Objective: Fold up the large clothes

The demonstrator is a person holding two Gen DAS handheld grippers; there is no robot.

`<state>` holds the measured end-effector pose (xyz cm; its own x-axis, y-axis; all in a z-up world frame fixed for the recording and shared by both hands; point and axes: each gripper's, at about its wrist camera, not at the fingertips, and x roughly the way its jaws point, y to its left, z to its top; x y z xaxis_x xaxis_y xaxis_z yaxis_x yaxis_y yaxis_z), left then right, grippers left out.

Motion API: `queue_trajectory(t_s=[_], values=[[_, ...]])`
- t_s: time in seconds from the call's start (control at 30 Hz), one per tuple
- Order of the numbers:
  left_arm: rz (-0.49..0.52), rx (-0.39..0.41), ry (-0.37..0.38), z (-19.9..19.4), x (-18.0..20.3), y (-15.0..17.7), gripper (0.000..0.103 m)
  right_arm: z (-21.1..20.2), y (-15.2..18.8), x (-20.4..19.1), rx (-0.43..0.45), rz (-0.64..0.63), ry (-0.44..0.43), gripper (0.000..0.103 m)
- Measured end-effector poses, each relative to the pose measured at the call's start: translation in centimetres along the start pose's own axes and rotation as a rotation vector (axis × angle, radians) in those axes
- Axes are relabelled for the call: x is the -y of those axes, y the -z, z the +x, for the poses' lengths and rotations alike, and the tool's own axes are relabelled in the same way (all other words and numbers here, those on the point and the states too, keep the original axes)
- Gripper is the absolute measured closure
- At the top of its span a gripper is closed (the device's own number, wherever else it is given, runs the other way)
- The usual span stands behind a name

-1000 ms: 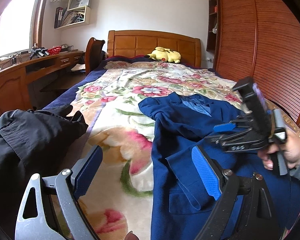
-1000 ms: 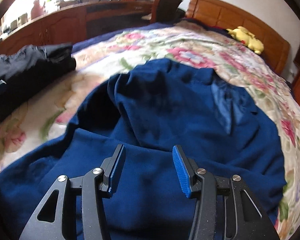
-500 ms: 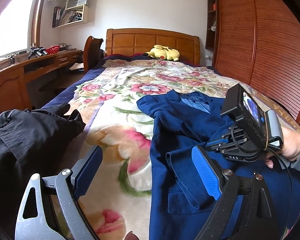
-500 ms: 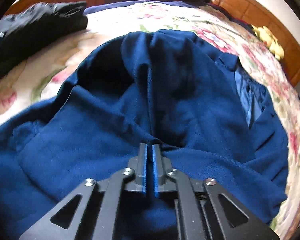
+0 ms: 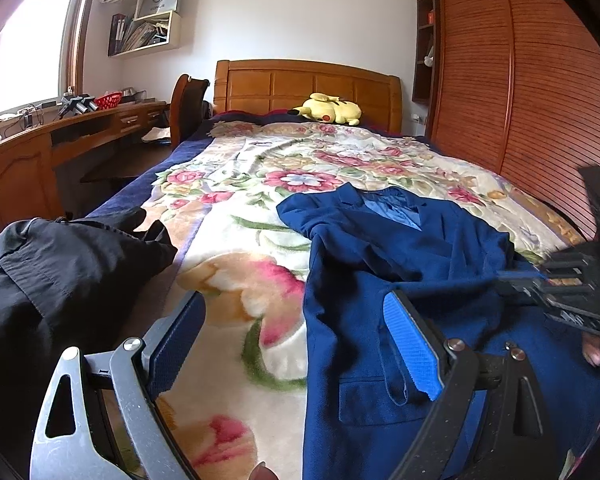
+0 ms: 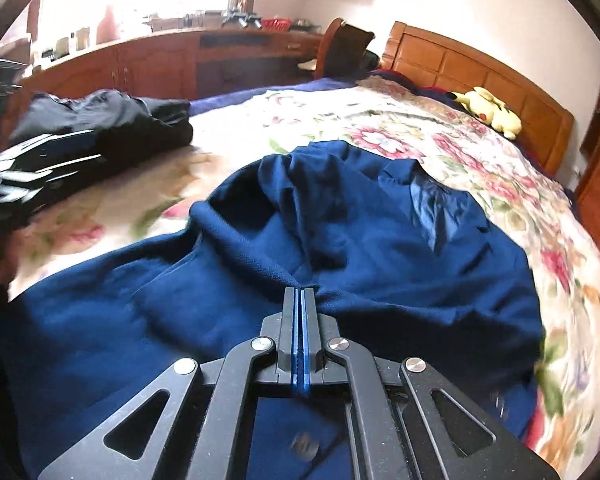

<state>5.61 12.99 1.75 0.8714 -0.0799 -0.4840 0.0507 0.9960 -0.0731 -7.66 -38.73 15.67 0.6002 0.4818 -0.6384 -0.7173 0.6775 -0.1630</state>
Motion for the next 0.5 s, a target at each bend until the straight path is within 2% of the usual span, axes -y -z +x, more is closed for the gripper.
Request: queue_trajectory(t_s=[0.13,0.3,0.5], values=[[0.008,0.003,0.003,-0.1,0.3,0.0,0.012,-2.3,3.9,-0.6,-0.032,0.024,-0.017,0.102],[0.013,0.002,0.009,0.0,0.7,0.0,0.012,-3.2,7.7,-0.1,-0.093,0.08,-0.008,0.102],[0.033,-0.009,0.035,-0.1,1.7,0.2,0.012,-4.0,8.8,0.0,-0.089,0.131,-0.001,0.102]])
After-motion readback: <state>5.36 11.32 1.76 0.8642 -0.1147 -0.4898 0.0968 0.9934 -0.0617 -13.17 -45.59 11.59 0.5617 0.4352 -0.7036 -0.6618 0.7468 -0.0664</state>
